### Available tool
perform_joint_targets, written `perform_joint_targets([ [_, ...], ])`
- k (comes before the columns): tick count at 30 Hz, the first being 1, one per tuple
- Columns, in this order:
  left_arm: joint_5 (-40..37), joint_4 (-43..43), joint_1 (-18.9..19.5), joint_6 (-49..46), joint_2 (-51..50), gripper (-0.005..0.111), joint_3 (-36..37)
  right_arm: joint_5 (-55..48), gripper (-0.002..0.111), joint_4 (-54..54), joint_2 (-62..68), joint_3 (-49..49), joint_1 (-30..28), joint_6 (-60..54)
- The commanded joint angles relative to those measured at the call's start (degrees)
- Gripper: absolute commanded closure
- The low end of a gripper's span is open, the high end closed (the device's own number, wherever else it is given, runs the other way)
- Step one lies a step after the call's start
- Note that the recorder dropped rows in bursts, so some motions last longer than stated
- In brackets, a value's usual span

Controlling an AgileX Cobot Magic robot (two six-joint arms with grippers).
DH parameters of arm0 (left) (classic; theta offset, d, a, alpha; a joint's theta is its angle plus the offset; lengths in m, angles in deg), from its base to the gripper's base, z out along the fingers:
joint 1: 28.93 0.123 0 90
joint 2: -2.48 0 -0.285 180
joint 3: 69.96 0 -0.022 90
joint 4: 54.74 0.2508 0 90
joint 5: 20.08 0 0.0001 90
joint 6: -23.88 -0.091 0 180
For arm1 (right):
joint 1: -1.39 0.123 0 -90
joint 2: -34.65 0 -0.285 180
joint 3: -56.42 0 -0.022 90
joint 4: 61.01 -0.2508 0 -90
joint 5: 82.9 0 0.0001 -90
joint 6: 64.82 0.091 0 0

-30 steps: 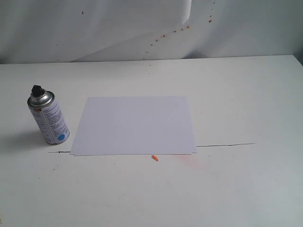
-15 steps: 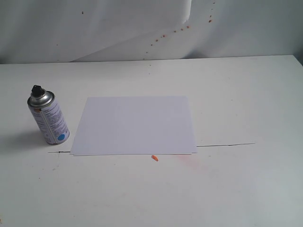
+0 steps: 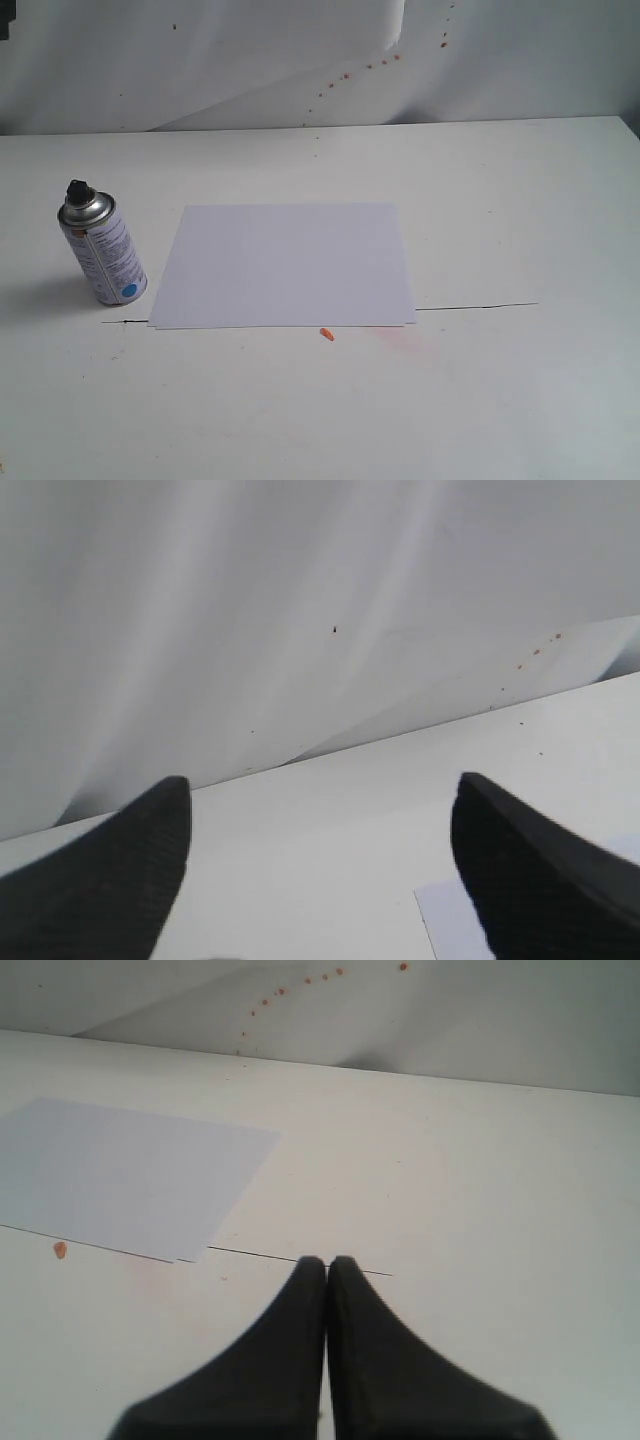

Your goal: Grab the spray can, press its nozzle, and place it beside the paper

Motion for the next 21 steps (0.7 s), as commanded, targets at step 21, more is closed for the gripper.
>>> perform_joint_targets([
  [21,-1.01,-0.22,-0.22,4.98,0.81,0.031,-0.41,0.09,0.108,-0.21,-0.36,-0.20,0.27,-0.08],
])
